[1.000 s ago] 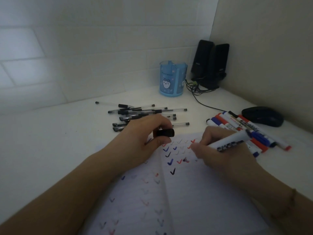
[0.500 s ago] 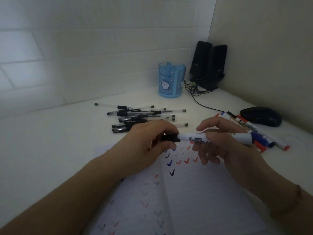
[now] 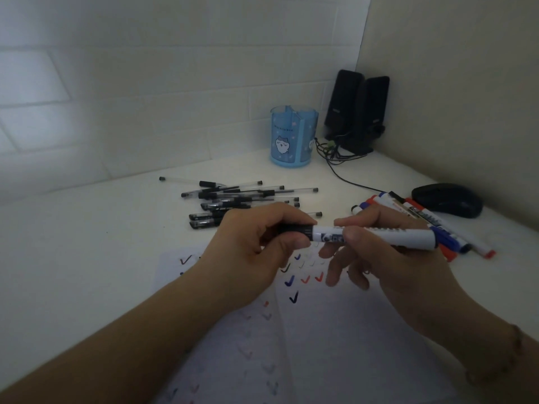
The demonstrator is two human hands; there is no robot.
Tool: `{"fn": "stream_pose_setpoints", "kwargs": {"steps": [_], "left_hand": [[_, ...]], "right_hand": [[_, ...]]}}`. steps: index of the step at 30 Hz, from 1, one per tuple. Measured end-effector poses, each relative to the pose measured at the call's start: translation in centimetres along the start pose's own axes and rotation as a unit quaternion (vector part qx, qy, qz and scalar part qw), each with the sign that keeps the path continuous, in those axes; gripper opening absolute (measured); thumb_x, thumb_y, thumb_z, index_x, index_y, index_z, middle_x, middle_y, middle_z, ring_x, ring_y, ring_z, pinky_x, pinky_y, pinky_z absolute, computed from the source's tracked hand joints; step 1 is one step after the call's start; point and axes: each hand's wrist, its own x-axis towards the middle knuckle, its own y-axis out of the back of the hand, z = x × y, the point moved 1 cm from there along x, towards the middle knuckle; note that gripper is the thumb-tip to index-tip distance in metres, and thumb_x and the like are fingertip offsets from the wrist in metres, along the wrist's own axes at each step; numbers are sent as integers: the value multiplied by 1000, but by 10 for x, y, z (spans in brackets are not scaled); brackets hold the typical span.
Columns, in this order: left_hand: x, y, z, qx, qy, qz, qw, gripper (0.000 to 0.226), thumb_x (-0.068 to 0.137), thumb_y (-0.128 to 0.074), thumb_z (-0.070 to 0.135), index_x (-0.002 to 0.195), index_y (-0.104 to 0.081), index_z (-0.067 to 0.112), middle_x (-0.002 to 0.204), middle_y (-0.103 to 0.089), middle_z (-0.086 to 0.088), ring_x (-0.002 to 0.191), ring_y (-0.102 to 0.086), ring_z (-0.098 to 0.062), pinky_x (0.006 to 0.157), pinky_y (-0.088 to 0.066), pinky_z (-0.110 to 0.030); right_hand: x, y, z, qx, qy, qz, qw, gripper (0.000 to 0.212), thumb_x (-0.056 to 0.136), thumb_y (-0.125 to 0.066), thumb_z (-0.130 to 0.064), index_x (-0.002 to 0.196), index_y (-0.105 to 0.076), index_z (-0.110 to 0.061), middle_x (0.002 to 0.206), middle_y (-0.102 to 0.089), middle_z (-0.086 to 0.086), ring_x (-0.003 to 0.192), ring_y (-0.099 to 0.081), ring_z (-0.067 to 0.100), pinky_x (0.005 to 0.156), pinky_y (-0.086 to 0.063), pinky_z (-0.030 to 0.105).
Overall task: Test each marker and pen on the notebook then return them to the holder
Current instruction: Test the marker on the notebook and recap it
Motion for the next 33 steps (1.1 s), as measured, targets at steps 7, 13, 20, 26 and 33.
{"fn": "stream_pose_setpoints", "kwargs": {"steps": [7, 13, 20, 26, 33], "left_hand": [[-1, 4, 3, 14, 14, -11, 1000, 14, 81, -63, 14, 91, -70, 20, 63, -62, 17, 52, -56, -4, 56, -43, -12], [8, 4, -4, 108, -7, 17, 994, 16, 84, -61, 27, 97, -62, 35, 78, -64, 20, 70, -63, -8, 71, -53, -31], [4, 4, -3, 150, -6, 30, 988, 31, 83, -67, 44, 110, -63, 30, 99, -68, 13, 87, -64, -6, 82, -55, -33], [10, 5, 28, 264, -36, -51, 962, 50, 82, -50, 67, 119, -55, 33, 109, -56, 19, 90, -57, 0, 82, -53, -32], [19, -95, 125, 287, -307, -240, 875, 36, 92, -45, 56, 117, -57, 33, 115, -60, 13, 100, -58, -8, 83, -50, -29]], "right_hand": [[-2, -4, 2, -44, -7, 9, 999, 21, 79, -64, -34, 84, -62, -14, 78, -73, 7, 54, -68, 28, 37, -42, 23], [14, 9, 7, -41, -56, -9, 998, 18, 83, -64, -31, 93, -65, -16, 61, -61, 7, 50, -54, 23, 41, -41, 27], [11, 45, -1, 26, -78, 114, 990, 16, 89, -54, -4, 81, -60, -16, 65, -63, 7, 61, -55, 20, 49, -41, 28], [-30, 85, -31, 13, -54, 183, 982, 15, 90, -52, -4, 81, -61, -12, 63, -61, 9, 57, -51, 24, 49, -37, 29], [-174, 158, -100, -90, 42, 327, 940, 4, 79, -60, -14, 77, -64, -14, 54, -51, 1, 44, -40, 16, 43, -34, 23]]}}
